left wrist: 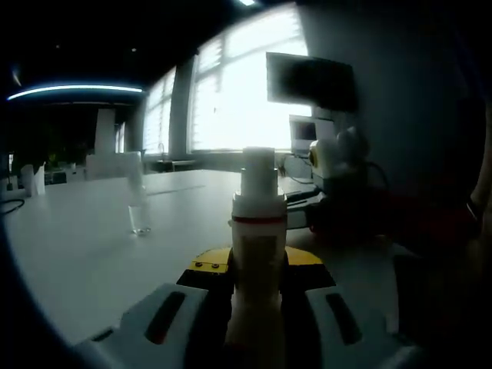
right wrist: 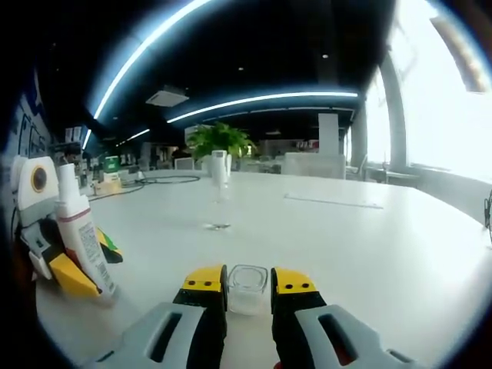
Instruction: Clamp pump bottle remove cover press pump head put on cover
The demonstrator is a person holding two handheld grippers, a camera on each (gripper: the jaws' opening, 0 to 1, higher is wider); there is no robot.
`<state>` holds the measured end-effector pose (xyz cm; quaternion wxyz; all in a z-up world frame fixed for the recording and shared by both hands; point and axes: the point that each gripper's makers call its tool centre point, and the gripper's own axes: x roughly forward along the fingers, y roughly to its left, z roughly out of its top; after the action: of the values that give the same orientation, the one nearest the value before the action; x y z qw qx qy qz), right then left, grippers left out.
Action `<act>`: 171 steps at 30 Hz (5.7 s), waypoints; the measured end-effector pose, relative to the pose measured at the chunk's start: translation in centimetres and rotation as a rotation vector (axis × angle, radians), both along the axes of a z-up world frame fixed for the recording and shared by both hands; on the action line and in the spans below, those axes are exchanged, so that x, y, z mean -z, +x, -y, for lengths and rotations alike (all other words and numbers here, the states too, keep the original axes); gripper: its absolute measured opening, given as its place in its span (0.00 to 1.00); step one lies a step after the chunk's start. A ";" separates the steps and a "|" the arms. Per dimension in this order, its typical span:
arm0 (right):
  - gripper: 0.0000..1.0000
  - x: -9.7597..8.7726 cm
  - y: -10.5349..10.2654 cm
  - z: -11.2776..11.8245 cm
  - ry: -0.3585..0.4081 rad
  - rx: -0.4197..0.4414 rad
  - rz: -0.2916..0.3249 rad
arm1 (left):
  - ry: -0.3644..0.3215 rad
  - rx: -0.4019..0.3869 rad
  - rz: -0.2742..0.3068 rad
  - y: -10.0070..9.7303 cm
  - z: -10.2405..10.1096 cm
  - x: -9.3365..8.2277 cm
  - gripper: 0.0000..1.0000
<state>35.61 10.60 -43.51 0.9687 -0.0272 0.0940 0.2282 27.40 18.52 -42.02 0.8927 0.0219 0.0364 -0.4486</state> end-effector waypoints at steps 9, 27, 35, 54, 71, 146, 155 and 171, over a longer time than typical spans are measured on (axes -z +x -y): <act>0.19 -0.7 -0.2 -0.1 -0.001 -0.001 0.027 | 0.000 0.000 -0.002 0.0 0.0 0.0 0.14; 0.17 -4.8 -1.3 -0.2 -0.016 -0.002 0.128 | 0.001 0.000 -0.005 0.0 0.1 0.1 0.14; 0.12 -6.3 -2.1 -0.3 0.000 -0.011 0.167 | 0.002 0.000 -0.005 0.1 0.0 0.1 0.14; 0.00 -7.0 -4.0 0.4 -0.021 -0.027 0.218 | 0.002 -0.003 -0.006 0.0 0.0 0.1 0.14; 0.00 -5.4 -5.7 0.1 -0.071 -0.102 0.209 | 0.002 -0.004 -0.008 0.1 -0.1 0.1 0.14; 0.00 -1.3 -8.9 -1.0 -0.049 -0.274 0.139 | 0.005 -0.007 -0.005 0.0 -0.1 0.1 0.14; 0.00 -1.4 -9.0 -1.1 -0.044 -0.273 0.145 | 0.003 -0.005 -0.008 0.0 -0.1 0.1 0.14; 0.00 -1.7 -8.9 -0.7 -0.003 -0.267 0.139 | 0.003 -0.002 -0.008 0.0 -0.1 0.1 0.14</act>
<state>26.74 11.29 -41.83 0.9339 -0.0569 0.0225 0.3524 27.39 18.62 -42.17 0.8930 0.0215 0.0410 -0.4477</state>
